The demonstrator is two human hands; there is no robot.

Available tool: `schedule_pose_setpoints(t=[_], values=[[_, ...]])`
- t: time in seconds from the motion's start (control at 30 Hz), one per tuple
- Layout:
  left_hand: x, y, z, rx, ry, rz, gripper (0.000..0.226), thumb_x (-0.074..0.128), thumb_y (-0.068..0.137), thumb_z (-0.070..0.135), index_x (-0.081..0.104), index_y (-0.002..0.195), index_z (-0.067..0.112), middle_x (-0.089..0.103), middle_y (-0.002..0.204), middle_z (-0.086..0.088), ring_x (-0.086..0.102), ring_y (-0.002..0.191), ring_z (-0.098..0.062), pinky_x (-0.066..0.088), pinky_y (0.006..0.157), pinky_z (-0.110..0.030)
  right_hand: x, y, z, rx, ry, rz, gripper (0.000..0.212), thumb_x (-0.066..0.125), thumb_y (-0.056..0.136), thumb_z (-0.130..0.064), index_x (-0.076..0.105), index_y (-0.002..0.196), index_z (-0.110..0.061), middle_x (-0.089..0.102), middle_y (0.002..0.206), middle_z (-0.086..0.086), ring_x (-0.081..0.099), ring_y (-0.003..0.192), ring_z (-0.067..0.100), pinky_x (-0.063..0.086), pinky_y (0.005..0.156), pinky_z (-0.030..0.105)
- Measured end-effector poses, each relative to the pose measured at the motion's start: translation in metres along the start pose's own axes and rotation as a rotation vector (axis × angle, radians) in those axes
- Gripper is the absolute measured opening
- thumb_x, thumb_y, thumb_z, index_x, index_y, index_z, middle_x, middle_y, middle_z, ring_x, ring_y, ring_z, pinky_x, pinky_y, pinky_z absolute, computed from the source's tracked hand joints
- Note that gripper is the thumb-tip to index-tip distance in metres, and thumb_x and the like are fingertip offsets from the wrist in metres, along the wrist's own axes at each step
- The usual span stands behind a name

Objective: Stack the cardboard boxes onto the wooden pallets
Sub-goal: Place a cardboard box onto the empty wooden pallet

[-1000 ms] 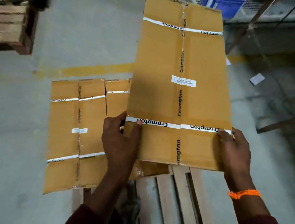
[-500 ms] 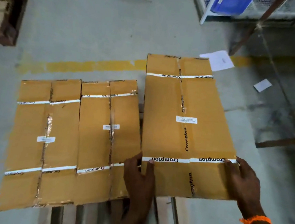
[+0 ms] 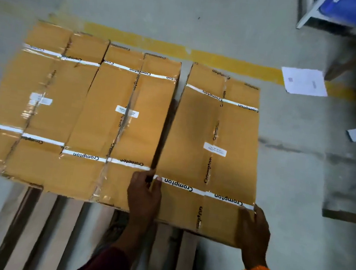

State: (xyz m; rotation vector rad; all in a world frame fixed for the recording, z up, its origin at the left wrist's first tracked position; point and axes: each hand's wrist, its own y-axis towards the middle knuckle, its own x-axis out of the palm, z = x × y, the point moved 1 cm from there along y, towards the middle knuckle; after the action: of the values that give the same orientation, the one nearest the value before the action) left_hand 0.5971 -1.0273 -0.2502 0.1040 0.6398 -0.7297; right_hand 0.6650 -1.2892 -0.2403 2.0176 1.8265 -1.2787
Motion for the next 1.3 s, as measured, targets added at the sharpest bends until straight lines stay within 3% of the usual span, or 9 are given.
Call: schedule_pose_setpoints(t=[0.17,0.3,0.4,0.57,0.67,0.8,0.87,1.07,1.3], values=[[0.019,-0.021,-0.041,-0.042,-0.012,0.097,0.024,0.062,0.091,0.027,0.07,0.105,0.01,0.064,0.1,-0.002,0.06,0.093,-0.02,0.046,0.082,-0.03,0.018,0.014,0.043,-0.09,0.02,-0.153,0.052,0.066,0.098,-0.027,0.048,0.146,-0.02,0.061,0.126,-0.001,0.057,0.11,0.022,0.045,0.097,0.037],[0.03,-0.018,-0.071,-0.024,0.094,0.074,0.022,0.065,0.096,0.022,0.072,0.113,0.009,0.068,0.104,-0.007,0.064,0.097,-0.026,0.041,0.084,-0.029,0.033,0.024,0.062,-0.131,0.061,-0.283,0.065,0.068,0.095,-0.03,0.036,0.152,-0.026,0.055,0.13,-0.006,0.053,0.113,0.016,0.046,0.096,0.035],[0.035,-0.011,-0.093,0.016,0.182,-0.019,0.029,0.063,0.097,0.024,0.07,0.123,0.013,0.068,0.108,-0.008,0.06,0.102,-0.027,0.04,0.086,-0.031,0.047,0.032,0.079,-0.124,0.099,-0.267,0.069,0.068,0.094,-0.032,0.034,0.154,-0.029,0.055,0.136,-0.005,0.053,0.119,0.018,0.047,0.098,0.037],[0.027,0.0,-0.123,0.095,0.248,-0.189,0.052,0.058,0.09,0.04,0.061,0.138,0.021,0.063,0.121,-0.003,0.054,0.112,-0.022,0.042,0.096,-0.034,0.073,0.038,0.092,-0.144,0.084,-0.253,0.081,0.068,0.086,-0.059,0.03,0.154,-0.038,0.05,0.149,-0.002,0.053,0.131,0.029,0.048,0.104,0.062],[0.025,-0.002,-0.122,0.068,0.241,-0.205,0.068,0.064,0.08,0.044,0.054,0.144,0.022,0.051,0.132,-0.005,0.043,0.117,-0.021,0.041,0.1,-0.037,0.078,0.038,0.09,-0.148,0.11,-0.24,0.084,0.064,0.082,-0.062,0.03,0.155,-0.037,0.049,0.148,-0.005,0.053,0.129,0.027,0.048,0.104,0.059],[0.017,-0.004,-0.128,0.098,0.294,-0.316,0.106,0.087,0.069,0.04,0.03,0.157,0.022,0.042,0.145,-0.003,0.038,0.131,-0.021,0.041,0.109,-0.041,0.08,0.037,0.091,-0.135,0.136,-0.238,0.075,0.066,0.092,-0.044,0.029,0.157,-0.035,0.049,0.148,-0.004,0.051,0.131,0.026,0.047,0.106,0.055],[0.012,-0.003,-0.128,0.101,0.338,-0.369,0.116,0.091,0.066,0.041,0.024,0.159,0.023,0.036,0.149,-0.003,0.035,0.135,-0.022,0.041,0.11,-0.042,0.08,0.036,0.091,-0.15,0.119,-0.235,0.075,0.067,0.093,-0.045,0.028,0.157,-0.035,0.049,0.149,-0.002,0.051,0.131,0.025,0.047,0.107,0.055],[0.008,0.0,-0.128,0.142,0.447,-0.46,0.122,0.092,0.064,0.046,0.021,0.16,0.021,0.028,0.153,-0.006,0.03,0.139,-0.028,0.038,0.115,-0.041,0.084,0.034,0.091,-0.16,0.073,-0.25,0.077,0.065,0.095,-0.043,0.02,0.157,-0.038,0.045,0.153,-0.003,0.049,0.135,0.025,0.045,0.109,0.058],[0.006,-0.019,-0.122,0.145,0.488,-0.53,0.118,0.085,0.077,0.042,0.009,0.162,0.012,0.008,0.169,-0.006,0.014,0.153,-0.027,0.024,0.123,-0.039,0.084,0.038,0.083,-0.16,-0.072,-0.289,0.107,0.073,0.088,-0.044,-0.001,0.161,-0.023,0.027,0.16,0.012,0.036,0.144,0.037,0.038,0.113,0.056]])
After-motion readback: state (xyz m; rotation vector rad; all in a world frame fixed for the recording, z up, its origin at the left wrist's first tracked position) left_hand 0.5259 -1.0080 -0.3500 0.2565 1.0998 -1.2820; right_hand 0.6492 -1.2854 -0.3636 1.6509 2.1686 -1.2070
